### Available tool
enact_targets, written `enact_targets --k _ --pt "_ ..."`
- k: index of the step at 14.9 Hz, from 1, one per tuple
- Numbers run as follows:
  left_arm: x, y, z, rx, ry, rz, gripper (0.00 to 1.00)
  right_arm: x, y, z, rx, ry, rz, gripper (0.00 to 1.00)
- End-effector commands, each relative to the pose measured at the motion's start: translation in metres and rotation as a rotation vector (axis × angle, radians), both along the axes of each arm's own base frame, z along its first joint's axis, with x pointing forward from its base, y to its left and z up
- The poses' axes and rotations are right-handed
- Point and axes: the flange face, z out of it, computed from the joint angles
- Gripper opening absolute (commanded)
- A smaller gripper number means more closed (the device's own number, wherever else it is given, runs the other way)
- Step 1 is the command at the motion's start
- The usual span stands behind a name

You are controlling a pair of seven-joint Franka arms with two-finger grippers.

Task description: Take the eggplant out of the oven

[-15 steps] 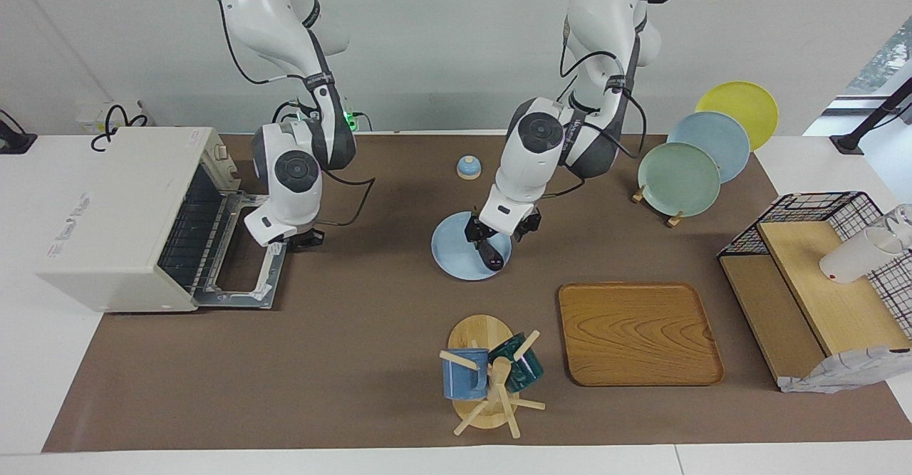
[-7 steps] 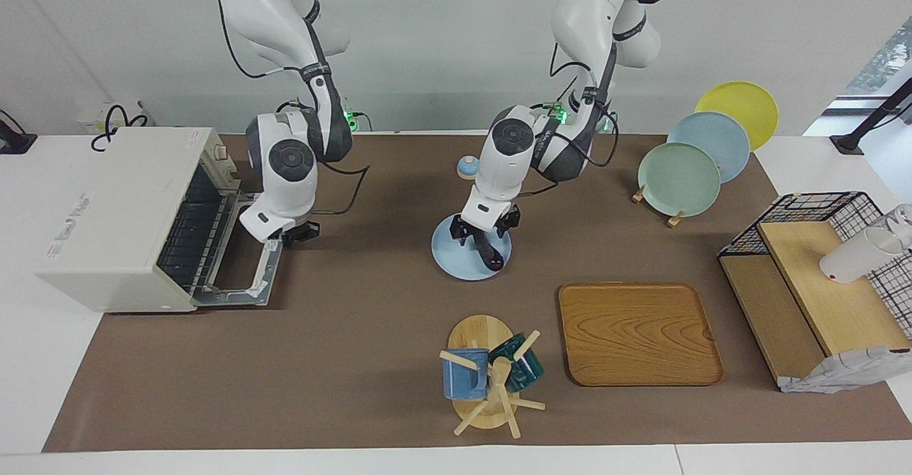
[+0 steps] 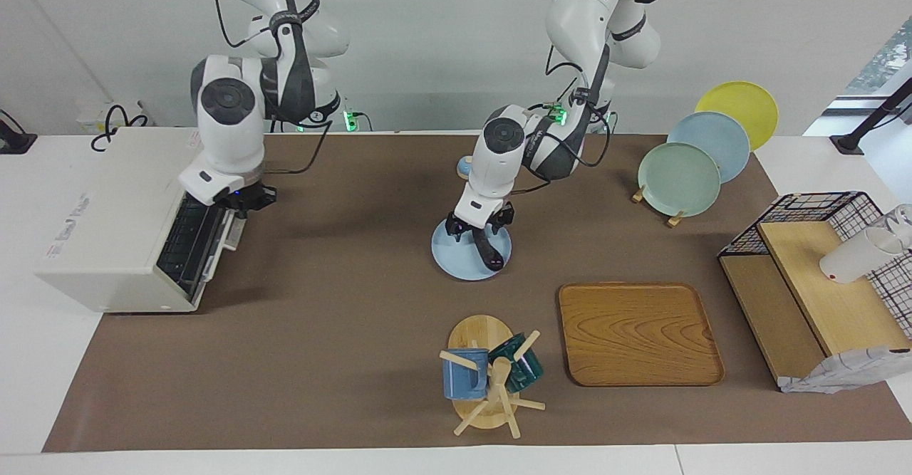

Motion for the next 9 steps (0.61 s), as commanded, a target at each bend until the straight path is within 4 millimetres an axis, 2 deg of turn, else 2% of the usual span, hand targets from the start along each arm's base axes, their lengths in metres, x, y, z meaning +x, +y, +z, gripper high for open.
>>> enact_targets --k 1,2,3,4,6,7,8,9 --pt "-0.007 0.007 0.001 0.013 -0.023 -0.008 0.47 0.0 -0.034 -0.012 -0.013 0.028 0.03 0.0" --pt "-0.007 0.007 0.001 0.019 -0.028 -0.015 0.34 -0.001 -0.042 -0.009 0.003 0.031 0.024 0.0" --pt "-0.006 0.009 0.001 0.02 -0.029 -0.013 0.2 -0.001 -0.042 0.007 0.042 0.021 -0.009 0.06" --pt "-0.006 0.009 0.002 0.022 -0.034 -0.023 0.01 0.004 -0.037 0.033 0.109 0.007 -0.053 0.19" --pt "-0.005 0.011 0.001 0.045 -0.043 -0.039 0.0 0.011 -0.021 0.088 0.252 -0.016 -0.107 0.51" --pt "-0.003 0.012 0.003 0.044 -0.046 -0.039 0.0 0.013 -0.01 0.115 0.302 -0.036 -0.106 0.6" --pt "0.002 0.013 0.007 0.039 -0.054 -0.035 0.0 0.016 0.002 0.135 0.331 -0.05 -0.091 0.76" --pt "0.007 0.015 0.018 0.032 -0.064 -0.027 0.0 0.019 0.016 0.15 0.354 -0.065 -0.069 1.0"
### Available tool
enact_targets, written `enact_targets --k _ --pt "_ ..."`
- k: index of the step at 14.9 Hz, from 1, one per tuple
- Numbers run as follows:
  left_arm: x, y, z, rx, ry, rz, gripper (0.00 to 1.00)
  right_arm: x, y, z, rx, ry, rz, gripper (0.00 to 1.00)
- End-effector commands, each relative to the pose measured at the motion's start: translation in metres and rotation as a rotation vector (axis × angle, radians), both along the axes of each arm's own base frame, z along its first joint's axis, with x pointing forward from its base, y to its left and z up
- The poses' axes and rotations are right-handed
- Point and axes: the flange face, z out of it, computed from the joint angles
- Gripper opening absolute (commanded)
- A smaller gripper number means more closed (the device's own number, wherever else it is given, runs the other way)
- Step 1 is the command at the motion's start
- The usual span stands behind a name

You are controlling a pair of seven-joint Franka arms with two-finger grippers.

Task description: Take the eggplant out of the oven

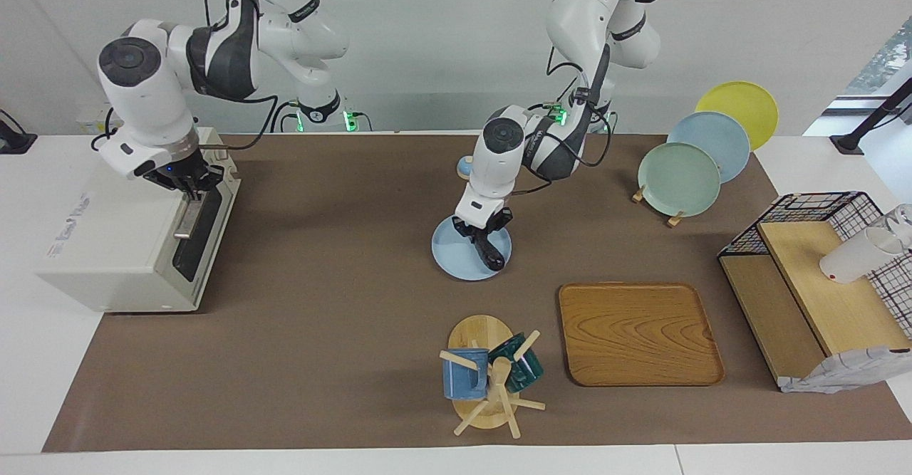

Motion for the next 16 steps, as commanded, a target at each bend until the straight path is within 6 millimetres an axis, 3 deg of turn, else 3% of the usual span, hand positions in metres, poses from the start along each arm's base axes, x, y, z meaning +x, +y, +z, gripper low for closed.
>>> enact_targets --k 1,3,4,7,9,12,14,16 --pt "0.014 0.02 0.041 -0.003 -0.044 0.017 0.0 0.01 0.025 0.045 0.078 -0.037 0.045 1.0" --pt "0.043 0.046 0.077 0.004 -0.042 0.024 0.0 0.006 0.026 0.059 0.06 0.006 0.046 1.0" --pt "0.059 0.06 0.091 0.009 -0.037 0.006 0.0 0.007 0.023 0.054 0.041 0.023 0.039 1.0" --pt "0.124 0.127 0.123 0.007 -0.044 -0.028 0.0 0.004 0.022 0.041 0.035 0.052 0.019 1.0" --pt "0.158 0.182 0.127 0.013 -0.025 -0.049 0.0 0.004 0.021 0.042 0.015 0.045 -0.005 1.0" --pt "0.183 0.242 0.122 0.012 -0.036 -0.088 0.0 0.007 0.03 0.04 0.007 0.041 -0.02 1.0" --pt "0.203 0.272 0.104 0.01 -0.034 -0.095 0.0 0.005 0.036 0.04 0.004 0.051 -0.03 1.0" --pt "0.228 0.277 0.086 0.006 -0.039 -0.099 0.0 0.006 0.037 0.04 -0.003 0.049 -0.032 1.0"
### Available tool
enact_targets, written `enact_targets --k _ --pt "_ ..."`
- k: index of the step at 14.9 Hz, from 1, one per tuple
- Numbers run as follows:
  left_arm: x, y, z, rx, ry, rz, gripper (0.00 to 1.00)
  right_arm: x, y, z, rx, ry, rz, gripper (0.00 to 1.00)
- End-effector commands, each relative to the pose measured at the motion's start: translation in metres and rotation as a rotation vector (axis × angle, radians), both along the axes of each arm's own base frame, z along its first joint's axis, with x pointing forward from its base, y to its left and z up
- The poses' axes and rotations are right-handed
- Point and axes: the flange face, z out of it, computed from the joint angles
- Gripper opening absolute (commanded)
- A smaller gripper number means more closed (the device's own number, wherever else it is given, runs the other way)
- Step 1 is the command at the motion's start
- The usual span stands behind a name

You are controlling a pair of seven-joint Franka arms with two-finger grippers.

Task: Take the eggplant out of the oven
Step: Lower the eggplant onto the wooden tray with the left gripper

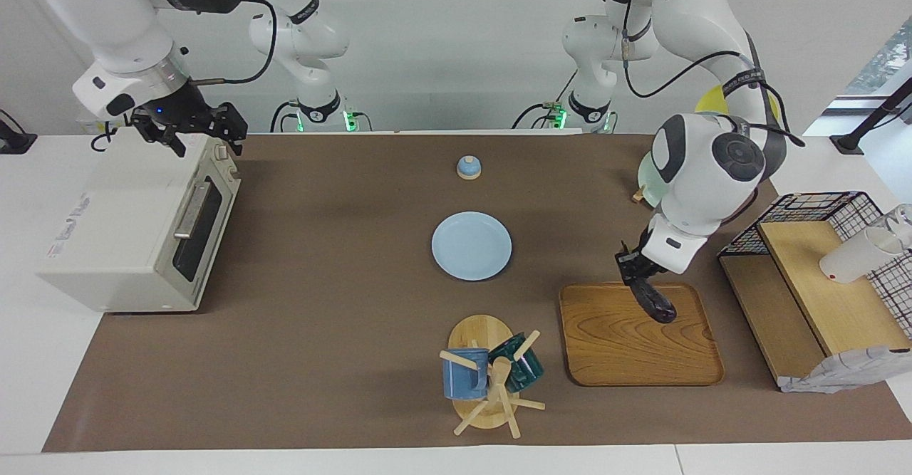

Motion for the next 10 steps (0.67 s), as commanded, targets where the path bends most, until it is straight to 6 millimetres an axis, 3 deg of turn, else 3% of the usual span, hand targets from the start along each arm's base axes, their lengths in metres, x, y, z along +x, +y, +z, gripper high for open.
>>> enact_targets --k 1,2,4,7,10 --pt "0.039 -0.002 -0.028 0.002 -0.009 -0.023 0.0 -0.002 0.01 0.001 -0.026 0.01 -0.01 1.0" --pt "0.052 0.009 -0.042 -0.001 -0.013 -0.006 0.0 -0.003 0.013 0.001 -0.03 0.018 -0.032 1.0" --pt "0.061 0.012 -0.058 -0.005 -0.065 0.002 0.0 -0.004 0.007 0.001 -0.031 0.016 -0.055 1.0" --pt "0.052 0.007 -0.08 -0.007 -0.078 -0.018 0.0 -0.005 -0.004 0.0 -0.028 0.018 -0.076 1.0" --pt "0.046 0.006 -0.083 -0.001 -0.062 -0.05 0.0 -0.005 -0.021 -0.004 -0.012 0.0 -0.102 1.0"
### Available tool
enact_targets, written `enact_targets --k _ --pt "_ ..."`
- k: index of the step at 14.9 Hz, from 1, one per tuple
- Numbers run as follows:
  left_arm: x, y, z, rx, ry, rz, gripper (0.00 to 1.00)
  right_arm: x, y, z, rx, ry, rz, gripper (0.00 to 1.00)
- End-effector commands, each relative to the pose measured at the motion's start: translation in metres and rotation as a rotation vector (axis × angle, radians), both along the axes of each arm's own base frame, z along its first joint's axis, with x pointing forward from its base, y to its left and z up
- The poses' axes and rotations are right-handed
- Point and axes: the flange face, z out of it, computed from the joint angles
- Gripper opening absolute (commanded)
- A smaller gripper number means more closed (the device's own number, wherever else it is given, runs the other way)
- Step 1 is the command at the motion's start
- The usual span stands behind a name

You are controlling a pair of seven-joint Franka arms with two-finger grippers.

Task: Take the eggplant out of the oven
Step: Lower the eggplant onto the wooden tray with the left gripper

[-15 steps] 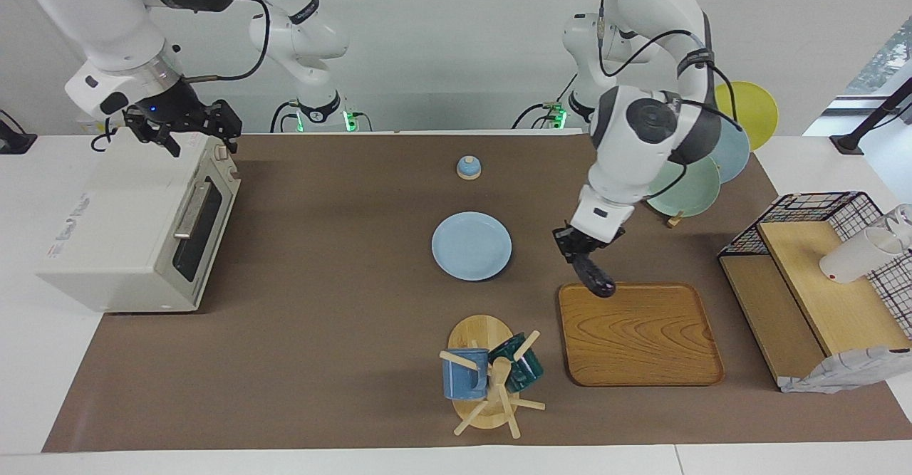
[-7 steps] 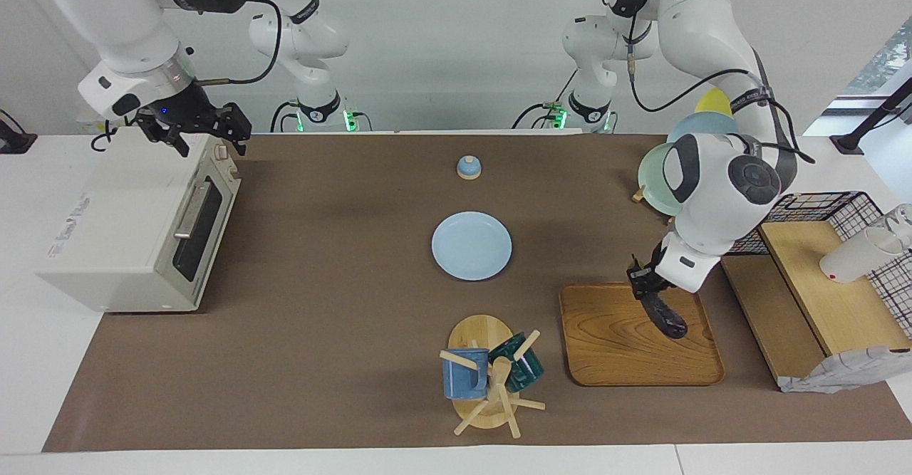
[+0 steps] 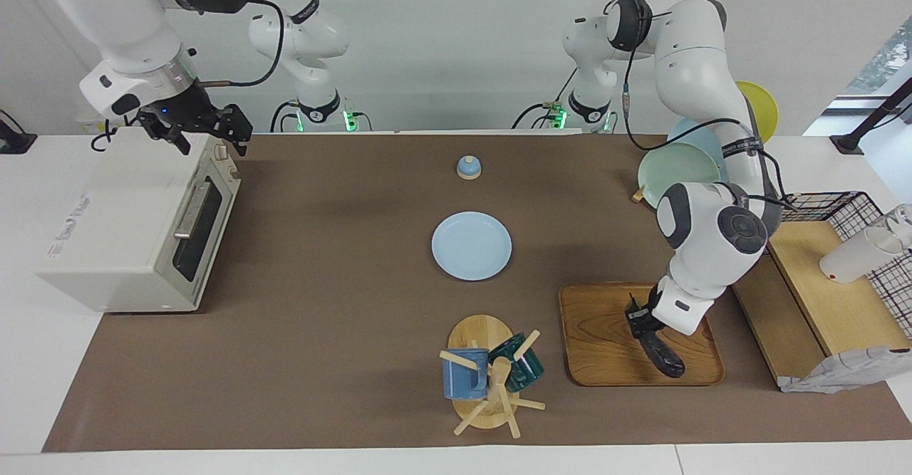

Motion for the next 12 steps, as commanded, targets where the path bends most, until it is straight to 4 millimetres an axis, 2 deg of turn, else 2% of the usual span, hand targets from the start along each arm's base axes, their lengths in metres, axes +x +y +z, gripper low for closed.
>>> enact_targets --k 1,2,4,5,8,9,10,12 --pt "-0.008 0.001 0.006 0.017 -0.003 -0.046 0.09 -0.005 -0.02 -0.003 0.002 -0.019 -0.034 1.0" --pt "-0.009 0.002 0.007 0.02 0.004 -0.048 0.99 -0.005 -0.024 -0.005 0.004 -0.015 -0.03 1.0" --pt "-0.008 0.006 0.014 0.024 0.03 -0.045 1.0 -0.007 -0.031 -0.004 0.004 -0.015 -0.037 1.0" --pt "-0.008 0.008 0.028 0.02 0.022 -0.041 1.0 -0.007 -0.032 -0.002 0.005 -0.016 -0.042 1.0" --pt "-0.022 0.014 0.086 0.012 0.019 -0.021 1.0 -0.008 -0.029 -0.002 0.005 -0.017 -0.037 1.0" --pt "-0.027 0.016 0.109 0.01 0.007 -0.014 1.0 -0.008 -0.03 -0.002 0.004 -0.017 -0.039 1.0" --pt "-0.04 0.024 0.144 0.013 0.013 0.012 1.0 -0.008 -0.029 -0.002 0.005 -0.016 -0.039 1.0" --pt "-0.059 0.033 0.189 0.025 0.017 0.018 1.0 -0.008 -0.03 -0.002 0.005 -0.016 -0.041 1.0"
